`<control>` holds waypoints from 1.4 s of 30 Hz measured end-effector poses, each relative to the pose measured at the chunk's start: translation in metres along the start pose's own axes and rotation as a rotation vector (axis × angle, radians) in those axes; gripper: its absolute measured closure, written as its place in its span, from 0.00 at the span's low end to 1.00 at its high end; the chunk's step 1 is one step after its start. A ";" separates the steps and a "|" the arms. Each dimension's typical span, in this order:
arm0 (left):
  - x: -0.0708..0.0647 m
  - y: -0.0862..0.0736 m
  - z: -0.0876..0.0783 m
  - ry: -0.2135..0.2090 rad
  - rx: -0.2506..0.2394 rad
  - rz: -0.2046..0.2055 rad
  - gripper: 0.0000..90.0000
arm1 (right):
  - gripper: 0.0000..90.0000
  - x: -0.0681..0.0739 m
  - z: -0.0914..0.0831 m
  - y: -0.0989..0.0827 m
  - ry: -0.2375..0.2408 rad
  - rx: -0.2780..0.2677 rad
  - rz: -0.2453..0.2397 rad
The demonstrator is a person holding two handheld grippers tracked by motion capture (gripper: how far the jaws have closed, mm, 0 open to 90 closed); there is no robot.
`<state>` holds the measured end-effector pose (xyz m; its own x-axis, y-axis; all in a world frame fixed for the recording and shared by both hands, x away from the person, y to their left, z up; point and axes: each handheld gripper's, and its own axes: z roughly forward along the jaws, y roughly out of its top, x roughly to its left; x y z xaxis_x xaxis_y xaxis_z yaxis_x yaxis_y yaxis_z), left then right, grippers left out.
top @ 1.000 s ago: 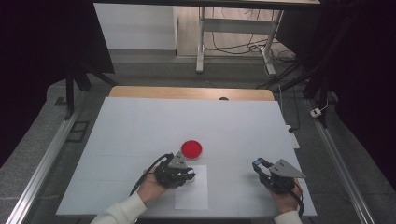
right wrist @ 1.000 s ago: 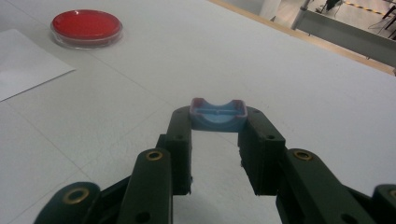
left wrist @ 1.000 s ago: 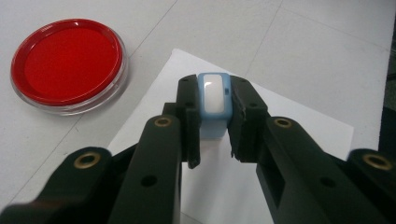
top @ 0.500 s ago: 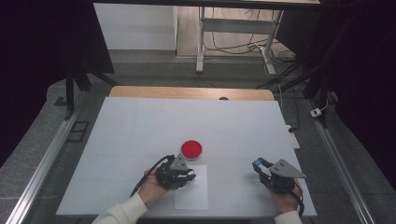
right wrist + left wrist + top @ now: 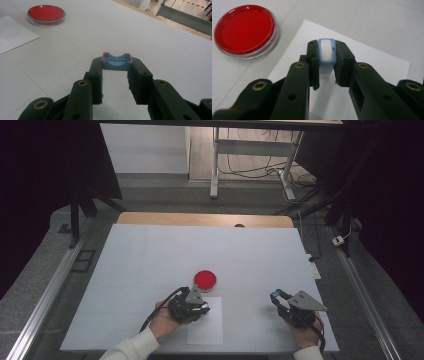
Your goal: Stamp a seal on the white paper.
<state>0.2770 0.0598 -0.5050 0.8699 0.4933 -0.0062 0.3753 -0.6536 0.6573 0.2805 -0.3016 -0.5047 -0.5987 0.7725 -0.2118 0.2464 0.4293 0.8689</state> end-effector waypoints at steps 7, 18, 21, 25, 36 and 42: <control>0.000 0.001 0.001 0.000 0.012 -0.002 0.84 | 0.73 0.000 0.000 0.000 0.001 0.002 -0.001; -0.001 0.002 0.002 0.008 0.025 -0.006 0.84 | 0.73 0.001 0.000 0.000 0.000 0.006 -0.004; -0.002 0.002 0.002 0.009 0.030 -0.003 0.84 | 0.73 0.000 0.000 0.000 0.000 0.006 -0.003; -0.002 0.002 0.002 0.013 0.030 -0.004 0.84 | 0.73 0.001 0.000 0.000 0.000 0.005 -0.003; -0.003 0.002 0.003 0.020 0.027 -0.009 0.85 | 0.73 0.001 0.000 0.000 0.001 0.006 -0.005; -0.004 0.001 0.003 0.026 0.026 -0.008 0.85 | 0.73 0.001 0.000 0.000 0.003 0.005 -0.004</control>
<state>0.2744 0.0553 -0.5063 0.8582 0.5133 0.0083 0.3910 -0.6639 0.6375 0.2803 -0.3005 -0.5048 -0.6018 0.7694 -0.2143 0.2476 0.4348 0.8658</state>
